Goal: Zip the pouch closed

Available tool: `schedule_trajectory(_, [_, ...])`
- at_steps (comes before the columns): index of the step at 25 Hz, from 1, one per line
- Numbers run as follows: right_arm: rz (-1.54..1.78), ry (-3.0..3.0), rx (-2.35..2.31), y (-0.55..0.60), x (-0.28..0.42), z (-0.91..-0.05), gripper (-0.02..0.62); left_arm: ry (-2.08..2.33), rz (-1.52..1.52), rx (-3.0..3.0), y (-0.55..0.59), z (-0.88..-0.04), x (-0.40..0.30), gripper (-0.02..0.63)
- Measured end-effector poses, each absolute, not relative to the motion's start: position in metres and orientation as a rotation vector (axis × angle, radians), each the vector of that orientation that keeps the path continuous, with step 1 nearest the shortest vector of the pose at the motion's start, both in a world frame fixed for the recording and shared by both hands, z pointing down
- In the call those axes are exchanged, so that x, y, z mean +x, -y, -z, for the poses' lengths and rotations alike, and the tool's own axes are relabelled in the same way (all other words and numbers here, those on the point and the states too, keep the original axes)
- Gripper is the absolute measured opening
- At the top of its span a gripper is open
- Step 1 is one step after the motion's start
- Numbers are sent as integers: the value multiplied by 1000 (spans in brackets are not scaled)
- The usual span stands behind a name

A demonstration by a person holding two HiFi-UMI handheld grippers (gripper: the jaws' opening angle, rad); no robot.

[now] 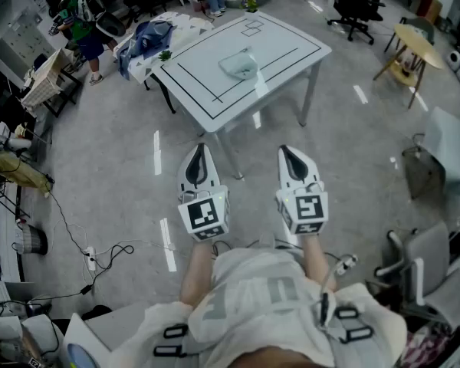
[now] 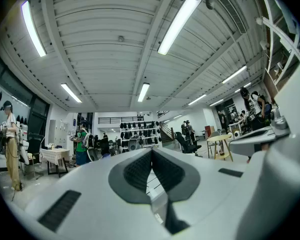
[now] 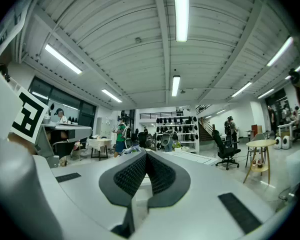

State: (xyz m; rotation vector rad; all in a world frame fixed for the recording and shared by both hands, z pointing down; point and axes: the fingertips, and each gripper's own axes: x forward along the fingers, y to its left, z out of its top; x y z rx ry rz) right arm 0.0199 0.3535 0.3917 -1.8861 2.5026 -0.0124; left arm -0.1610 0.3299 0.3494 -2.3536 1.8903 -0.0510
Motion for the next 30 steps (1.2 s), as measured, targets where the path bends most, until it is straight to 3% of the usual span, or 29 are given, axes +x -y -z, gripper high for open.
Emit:
schedule_trajectory(21, [173, -2506, -1885, -320, 35, -423, 8, -1926, 175, -2407, -300, -386, -155, 8])
schedule_trajectory(30, [190, -2515, -1894, -282, 48, -426, 8, -1926, 92, -2419, -254, -379, -142, 8])
